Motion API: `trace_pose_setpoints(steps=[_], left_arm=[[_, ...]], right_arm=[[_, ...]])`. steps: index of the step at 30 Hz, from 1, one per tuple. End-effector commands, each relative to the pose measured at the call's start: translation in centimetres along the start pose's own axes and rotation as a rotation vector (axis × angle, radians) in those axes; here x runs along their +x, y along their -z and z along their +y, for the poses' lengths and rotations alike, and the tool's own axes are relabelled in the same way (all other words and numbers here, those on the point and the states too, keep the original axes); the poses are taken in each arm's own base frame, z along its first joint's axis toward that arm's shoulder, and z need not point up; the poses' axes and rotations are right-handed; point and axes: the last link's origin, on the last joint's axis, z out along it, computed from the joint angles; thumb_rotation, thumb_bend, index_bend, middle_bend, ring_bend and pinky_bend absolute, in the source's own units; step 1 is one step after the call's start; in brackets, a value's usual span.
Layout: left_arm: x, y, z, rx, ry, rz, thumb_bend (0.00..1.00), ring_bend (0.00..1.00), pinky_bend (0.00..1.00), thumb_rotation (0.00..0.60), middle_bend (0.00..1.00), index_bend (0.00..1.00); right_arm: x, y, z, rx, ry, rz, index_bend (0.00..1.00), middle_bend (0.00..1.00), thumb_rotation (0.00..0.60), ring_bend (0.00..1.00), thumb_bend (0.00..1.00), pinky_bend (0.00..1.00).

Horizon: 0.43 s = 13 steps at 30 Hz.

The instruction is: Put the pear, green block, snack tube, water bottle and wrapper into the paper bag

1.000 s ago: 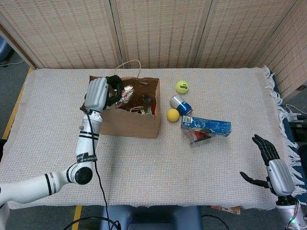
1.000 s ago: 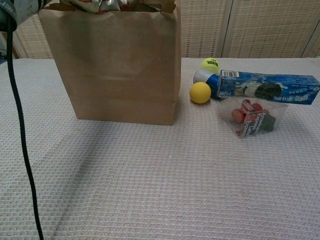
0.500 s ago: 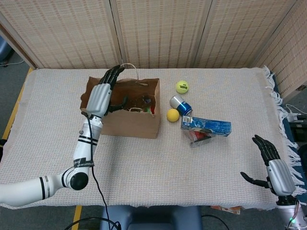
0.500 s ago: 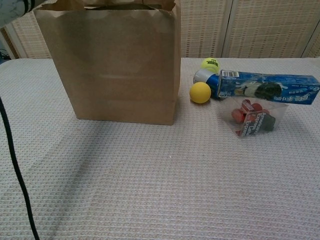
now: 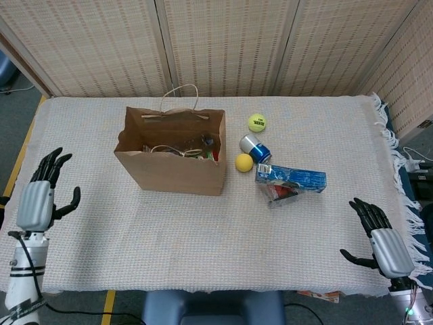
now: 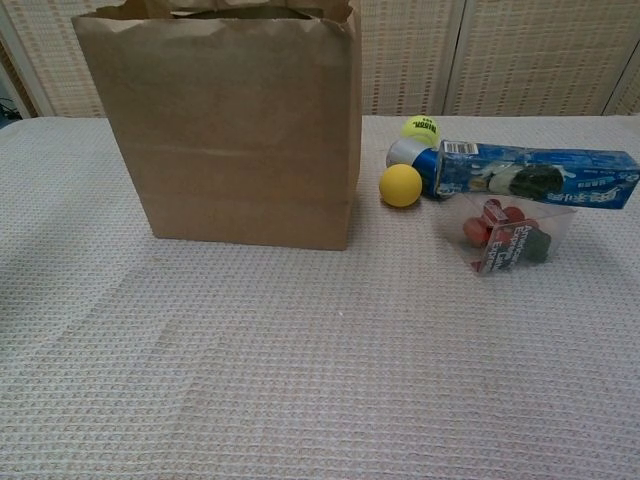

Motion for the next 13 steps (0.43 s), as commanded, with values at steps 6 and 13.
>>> trace_pose_setpoints(steps=[6, 13], left_arm=[[0.7, 8.3, -7.3, 0.035, -0.450, 0.008, 0.35, 0.00, 0.06, 0.600, 0.00, 0.06], [0.7, 9.3, -8.5, 0.044, -0.443, -0.015, 0.35, 0.00, 0.05, 0.600, 0.00, 0.06]], right_arm=[[-0.2, -0.2, 0.6, -0.009, 0.231, 0.020, 0.00, 0.00, 0.600, 0.00, 0.07, 0.00], [-0.3, -0.5, 0.7, -0.038, 0.240, 0.038, 0.00, 0.00, 0.600, 0.00, 0.07, 0.00]])
